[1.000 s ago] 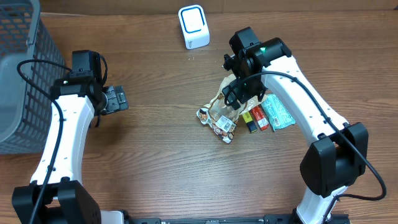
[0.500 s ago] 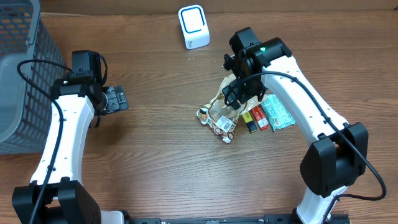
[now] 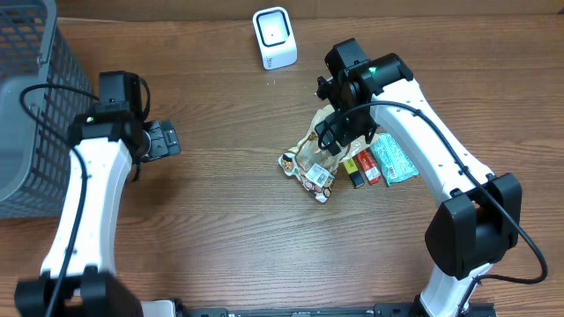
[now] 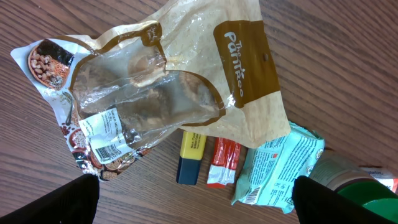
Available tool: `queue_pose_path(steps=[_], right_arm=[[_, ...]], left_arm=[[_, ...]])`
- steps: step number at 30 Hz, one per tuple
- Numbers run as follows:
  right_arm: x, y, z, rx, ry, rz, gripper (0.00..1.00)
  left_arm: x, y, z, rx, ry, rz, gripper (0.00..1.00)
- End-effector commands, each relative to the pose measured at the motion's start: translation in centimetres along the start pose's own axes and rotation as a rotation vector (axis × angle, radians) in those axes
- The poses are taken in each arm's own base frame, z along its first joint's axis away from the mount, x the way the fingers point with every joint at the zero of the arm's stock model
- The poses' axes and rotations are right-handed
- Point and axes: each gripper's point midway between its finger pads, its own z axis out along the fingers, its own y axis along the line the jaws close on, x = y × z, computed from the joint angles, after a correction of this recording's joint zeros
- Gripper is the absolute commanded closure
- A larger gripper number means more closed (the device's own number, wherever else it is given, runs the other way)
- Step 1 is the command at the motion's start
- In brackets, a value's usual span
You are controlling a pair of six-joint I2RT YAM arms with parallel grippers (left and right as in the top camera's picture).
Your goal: Scan the item barcode
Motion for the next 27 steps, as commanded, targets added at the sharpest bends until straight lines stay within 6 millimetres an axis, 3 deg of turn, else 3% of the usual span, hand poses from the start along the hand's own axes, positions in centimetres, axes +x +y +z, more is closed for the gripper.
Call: queue_pose_path(steps=[1,9,12,17,27], right_arm=[[0.0,0.1,0.1,-0.008,-0.001,0.006,0.0],[0.0,0.1,0.1,-0.008,-0.001,0.006,0.0],[0.0,0.1,0.1,-0.008,-0.001,0.006,0.0],[0.1,0.1,0.1,-0.009,-0.001,0.006,0.0],[0.0,0.1,0.1,-0.008,-0.001,0.006,0.0]], left_arm=[[-1.4,0.9,-5.4,0.029,-0.168,-0.037,0.0],[-0.7,3.0,-16.6,0.11,-0.504,-0.098,0.0],[0.0,3.7,-19.1,0.129,-0.585,-0.112,0.0],[0.9,4.3,-21.5,0.147,-0.66,-0.126,0.0],[3.3,5.0,-22.2,0.159,-0.709,-0.134,0.0]])
